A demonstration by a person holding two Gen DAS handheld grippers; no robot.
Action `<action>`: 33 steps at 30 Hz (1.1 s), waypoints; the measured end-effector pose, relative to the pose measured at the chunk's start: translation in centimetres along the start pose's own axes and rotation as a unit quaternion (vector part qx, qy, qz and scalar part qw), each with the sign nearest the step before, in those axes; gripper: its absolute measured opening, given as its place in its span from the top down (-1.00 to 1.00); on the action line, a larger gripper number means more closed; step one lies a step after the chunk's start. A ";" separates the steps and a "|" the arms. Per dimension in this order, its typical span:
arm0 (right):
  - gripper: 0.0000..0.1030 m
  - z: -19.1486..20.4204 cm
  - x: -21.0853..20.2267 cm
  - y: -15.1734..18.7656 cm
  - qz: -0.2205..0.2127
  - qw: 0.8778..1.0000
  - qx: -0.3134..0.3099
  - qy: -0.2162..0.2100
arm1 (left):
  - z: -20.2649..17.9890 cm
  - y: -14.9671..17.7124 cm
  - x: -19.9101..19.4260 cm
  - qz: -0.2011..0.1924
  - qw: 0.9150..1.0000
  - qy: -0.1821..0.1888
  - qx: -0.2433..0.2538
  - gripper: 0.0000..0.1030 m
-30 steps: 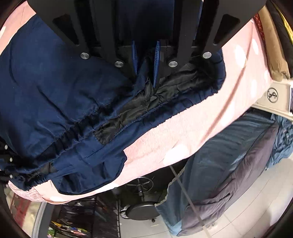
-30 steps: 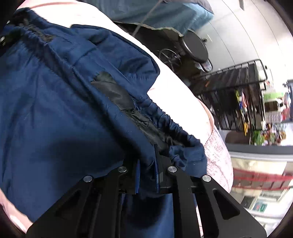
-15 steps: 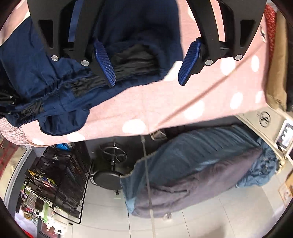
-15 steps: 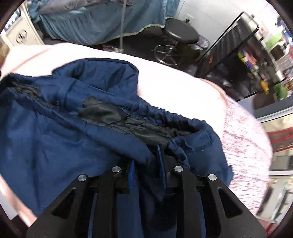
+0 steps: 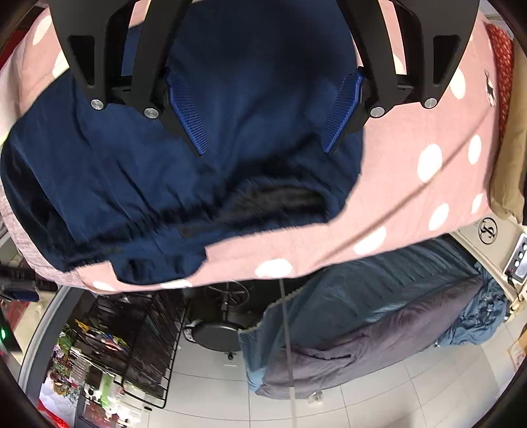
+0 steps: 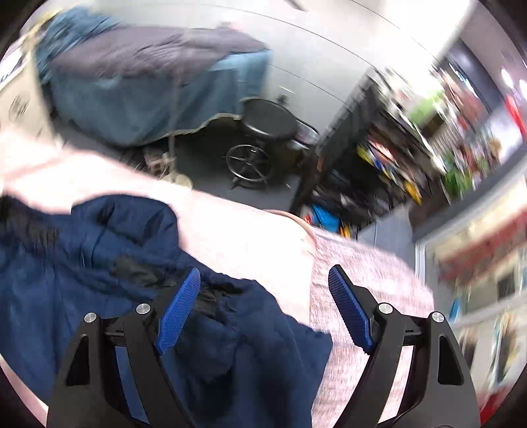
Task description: Fold large clothes
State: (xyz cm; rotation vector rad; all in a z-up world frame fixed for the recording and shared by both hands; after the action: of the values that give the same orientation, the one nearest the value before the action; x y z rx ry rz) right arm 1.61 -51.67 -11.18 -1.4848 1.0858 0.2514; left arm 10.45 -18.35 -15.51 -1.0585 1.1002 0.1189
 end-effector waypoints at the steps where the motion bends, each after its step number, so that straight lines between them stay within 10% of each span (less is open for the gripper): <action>1: -0.55 0.0 -0.4 0.1 0.005 1.000 0.018 -0.015 | -0.4 0.4 -0.1 0.003 1.000 0.001 -0.001 -0.37; 15: -0.55 7.0 -4.4 11.0 0.076 0.991 0.046 -0.103 | -2.9 3.4 0.5 0.036 0.999 0.007 0.018 -0.43; 33: -0.51 1.1 4.8 8.6 0.092 0.987 0.128 -0.043 | 4.5 0.7 10.6 0.099 0.994 -0.049 -0.025 -0.46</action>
State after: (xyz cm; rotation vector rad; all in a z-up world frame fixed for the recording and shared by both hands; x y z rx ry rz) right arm -1.63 -51.57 -20.56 -1.1371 1.1404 0.2909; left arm 18.41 -18.86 -23.91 -0.9752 1.1165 0.3548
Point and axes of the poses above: each gripper's, at about its wrist camera, not at the fingertips, and x roughly the way its jaws point, z to its left, y to its underside, the point moved 10 cm from there along x, roughly the way its jaws point, and after that the axes turned 14 degrees about -z, right-handed, at the moved point
